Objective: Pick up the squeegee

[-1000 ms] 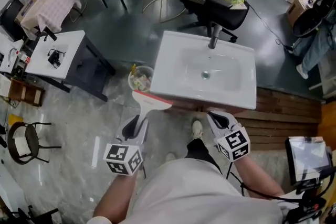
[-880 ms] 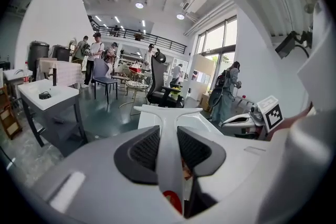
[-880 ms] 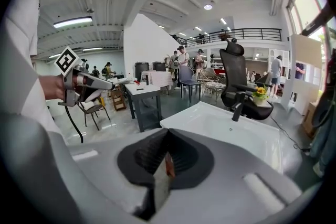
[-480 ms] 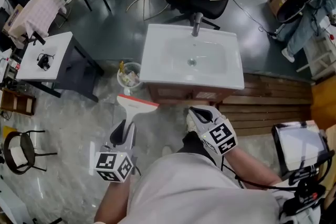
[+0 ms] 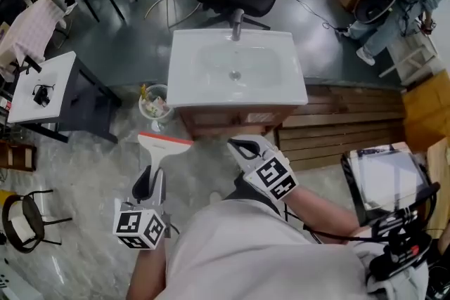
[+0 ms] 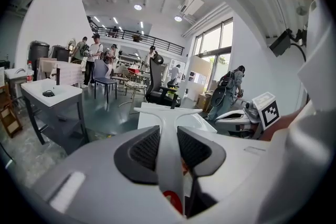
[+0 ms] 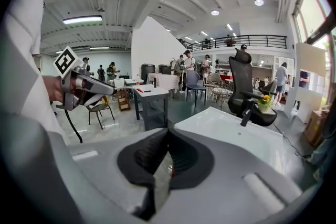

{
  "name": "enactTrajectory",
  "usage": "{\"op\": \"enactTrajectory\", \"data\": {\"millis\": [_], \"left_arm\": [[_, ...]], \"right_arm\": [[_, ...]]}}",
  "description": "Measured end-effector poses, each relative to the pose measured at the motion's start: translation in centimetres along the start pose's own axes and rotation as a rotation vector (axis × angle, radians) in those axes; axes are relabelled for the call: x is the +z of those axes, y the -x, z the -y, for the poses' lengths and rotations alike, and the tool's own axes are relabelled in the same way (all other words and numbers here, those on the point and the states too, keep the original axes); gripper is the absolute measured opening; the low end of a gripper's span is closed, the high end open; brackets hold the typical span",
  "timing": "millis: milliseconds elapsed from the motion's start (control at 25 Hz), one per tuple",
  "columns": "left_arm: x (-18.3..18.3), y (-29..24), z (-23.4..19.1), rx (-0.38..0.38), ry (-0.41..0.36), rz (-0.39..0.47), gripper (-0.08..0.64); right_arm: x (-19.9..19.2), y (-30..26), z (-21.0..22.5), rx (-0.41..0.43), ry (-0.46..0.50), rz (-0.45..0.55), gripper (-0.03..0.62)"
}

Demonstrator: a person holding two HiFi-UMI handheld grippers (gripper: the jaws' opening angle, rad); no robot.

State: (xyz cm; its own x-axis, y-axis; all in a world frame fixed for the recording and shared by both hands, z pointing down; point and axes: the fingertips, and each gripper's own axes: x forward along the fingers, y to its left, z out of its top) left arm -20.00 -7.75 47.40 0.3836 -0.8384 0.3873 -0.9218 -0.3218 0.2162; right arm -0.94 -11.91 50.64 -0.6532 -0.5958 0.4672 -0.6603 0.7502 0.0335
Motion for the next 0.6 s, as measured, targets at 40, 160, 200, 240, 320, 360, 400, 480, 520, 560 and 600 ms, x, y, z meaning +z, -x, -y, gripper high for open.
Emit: {"op": "enactTrajectory", "data": {"millis": [40,160,200,240,320,360,400,480,520,560,600], "left_arm": [[-0.14,0.01,0.01,-0.002,-0.002,-0.002,0.112],[-0.59,0.01,-0.03,-0.007,-0.005,-0.007,0.112],[-0.67,0.02,0.00,-0.008,-0.004,-0.008,0.112],[-0.72,0.03,0.07,-0.008,-0.004,-0.009,0.112],[-0.74,-0.03,0.25,-0.013,-0.002,-0.010,0.112],[-0.74,-0.08,0.31,-0.015,-0.001,-0.010,0.112],[-0.73,-0.11,0.33,-0.017,0.000,-0.011,0.112],[-0.71,-0.12,0.28,-0.018,-0.001,-0.012,0.112],[-0.70,-0.14,0.26,-0.018,-0.002,-0.012,0.112],[-0.71,-0.17,0.25,-0.018,-0.002,-0.013,0.112],[-0.75,-0.20,0.23,-0.018,-0.002,-0.013,0.112]], "right_arm": [[-0.08,0.02,-0.11,0.000,0.003,-0.001,0.003],[-0.33,0.04,-0.46,0.002,0.009,-0.002,0.002],[-0.36,0.08,-0.52,0.002,0.009,-0.003,0.002],[-0.36,0.15,-0.54,0.001,0.010,-0.003,0.002],[-0.29,0.32,-0.47,-0.002,0.010,-0.003,0.002],[-0.24,0.38,-0.42,-0.004,0.010,-0.003,0.003],[-0.20,0.39,-0.41,-0.005,0.010,-0.003,0.002],[-0.17,0.35,-0.44,-0.007,0.010,-0.003,0.002],[-0.17,0.35,-0.44,-0.008,0.010,-0.003,0.002],[-0.19,0.37,-0.42,-0.009,0.010,-0.004,0.002],[-0.21,0.39,-0.41,-0.010,0.011,-0.004,0.002]]}}
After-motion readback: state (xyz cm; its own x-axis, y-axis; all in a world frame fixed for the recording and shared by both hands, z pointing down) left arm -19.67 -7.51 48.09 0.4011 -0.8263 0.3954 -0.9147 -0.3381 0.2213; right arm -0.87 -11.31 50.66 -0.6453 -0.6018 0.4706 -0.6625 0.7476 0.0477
